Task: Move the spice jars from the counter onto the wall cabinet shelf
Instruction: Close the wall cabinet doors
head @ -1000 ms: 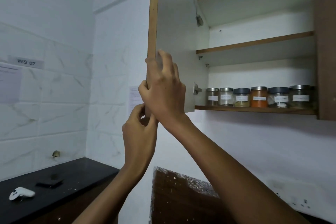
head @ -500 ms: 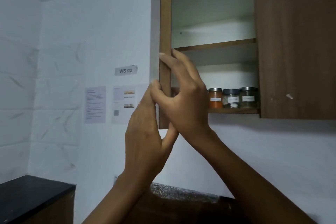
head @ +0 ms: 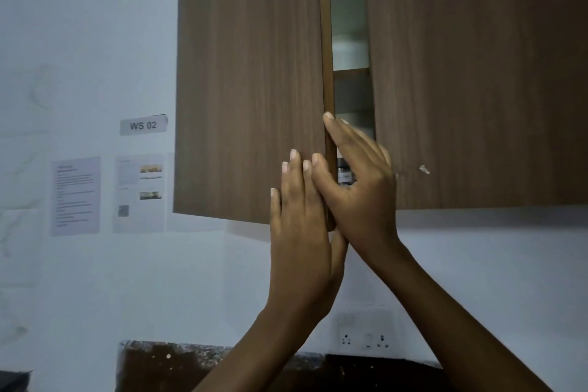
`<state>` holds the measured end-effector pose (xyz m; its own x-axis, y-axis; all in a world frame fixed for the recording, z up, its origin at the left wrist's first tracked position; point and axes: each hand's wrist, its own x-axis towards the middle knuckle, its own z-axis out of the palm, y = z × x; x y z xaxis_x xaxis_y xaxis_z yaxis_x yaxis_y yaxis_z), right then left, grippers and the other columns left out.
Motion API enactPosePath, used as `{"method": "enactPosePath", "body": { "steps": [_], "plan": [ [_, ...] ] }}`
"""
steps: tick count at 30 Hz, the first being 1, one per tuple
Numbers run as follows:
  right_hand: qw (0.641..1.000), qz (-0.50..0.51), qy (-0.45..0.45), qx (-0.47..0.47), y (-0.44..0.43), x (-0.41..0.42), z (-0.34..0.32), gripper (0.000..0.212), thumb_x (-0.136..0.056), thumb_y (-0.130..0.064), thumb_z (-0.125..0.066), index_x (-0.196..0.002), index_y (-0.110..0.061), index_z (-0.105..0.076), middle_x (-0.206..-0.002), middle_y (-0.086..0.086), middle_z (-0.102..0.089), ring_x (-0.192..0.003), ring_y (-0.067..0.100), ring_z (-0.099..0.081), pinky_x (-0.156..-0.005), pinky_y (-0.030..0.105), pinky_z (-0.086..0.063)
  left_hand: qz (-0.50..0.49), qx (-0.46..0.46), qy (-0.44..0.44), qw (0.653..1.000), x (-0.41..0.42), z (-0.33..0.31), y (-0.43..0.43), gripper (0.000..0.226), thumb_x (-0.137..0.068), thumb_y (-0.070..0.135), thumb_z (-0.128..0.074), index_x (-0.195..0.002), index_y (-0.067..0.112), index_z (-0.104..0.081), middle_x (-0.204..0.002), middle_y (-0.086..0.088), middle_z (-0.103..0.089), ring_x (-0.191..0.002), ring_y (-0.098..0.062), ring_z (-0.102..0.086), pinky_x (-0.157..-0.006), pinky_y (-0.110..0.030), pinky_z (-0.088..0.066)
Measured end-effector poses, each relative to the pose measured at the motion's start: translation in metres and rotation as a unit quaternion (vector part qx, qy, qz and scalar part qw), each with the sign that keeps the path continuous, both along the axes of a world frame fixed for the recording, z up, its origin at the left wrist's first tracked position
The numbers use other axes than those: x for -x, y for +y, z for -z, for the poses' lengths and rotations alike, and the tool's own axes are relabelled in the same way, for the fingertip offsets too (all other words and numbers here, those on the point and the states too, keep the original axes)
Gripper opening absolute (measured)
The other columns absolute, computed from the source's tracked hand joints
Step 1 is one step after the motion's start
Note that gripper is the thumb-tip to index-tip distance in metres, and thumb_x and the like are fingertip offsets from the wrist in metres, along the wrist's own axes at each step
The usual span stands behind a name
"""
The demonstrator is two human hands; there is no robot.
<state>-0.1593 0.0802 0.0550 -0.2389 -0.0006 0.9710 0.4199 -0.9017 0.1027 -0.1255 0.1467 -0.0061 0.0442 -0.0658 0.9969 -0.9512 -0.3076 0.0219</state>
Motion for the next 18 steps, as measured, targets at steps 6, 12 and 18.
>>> {"method": "enactPosePath", "body": {
  "steps": [6, 12, 18],
  "plan": [
    [0.999, 0.038, 0.018, -0.006, -0.047, -0.017, 0.002, 0.046, -0.089, -0.030, -0.047, -0.128, -0.007, -0.053, -0.127, 0.008, -0.059, -0.123, 0.022, -0.050, -0.108, 0.041, -0.027, -0.021, 0.014, -0.006, 1.000, -0.021, 0.002, -0.051, 0.064, -0.093, 0.025, -0.039, -0.148, 0.015, -0.008, -0.158, -0.008, -0.007, -0.146, -0.022, -0.002, -0.116, -0.051, -0.010],
    [0.995, 0.097, 0.028, 0.000, -0.087, -0.038, 0.006, 0.048, -0.093, -0.033, -0.039, -0.134, -0.009, -0.045, -0.136, 0.007, -0.052, -0.130, 0.024, -0.043, -0.108, 0.044, -0.026, -0.032, 0.009, -0.014, 0.999, -0.039, 0.003, -0.088, 0.063, -0.094, 0.030, -0.034, -0.148, 0.013, -0.008, -0.158, -0.010, -0.006, -0.146, -0.023, -0.001, -0.117, -0.048, -0.006],
    [0.977, 0.173, 0.121, -0.014, -0.125, -0.055, 0.019, 0.056, -0.096, -0.046, -0.011, -0.146, -0.022, -0.016, -0.156, 0.000, -0.012, -0.144, 0.022, -0.007, -0.115, 0.051, -0.005, -0.108, -0.013, -0.013, 0.994, -0.064, 0.004, -0.127, 0.070, -0.092, 0.028, -0.052, -0.148, 0.003, -0.018, -0.157, -0.017, -0.006, -0.146, -0.028, -0.001, -0.116, -0.050, -0.008]
  ]
}}
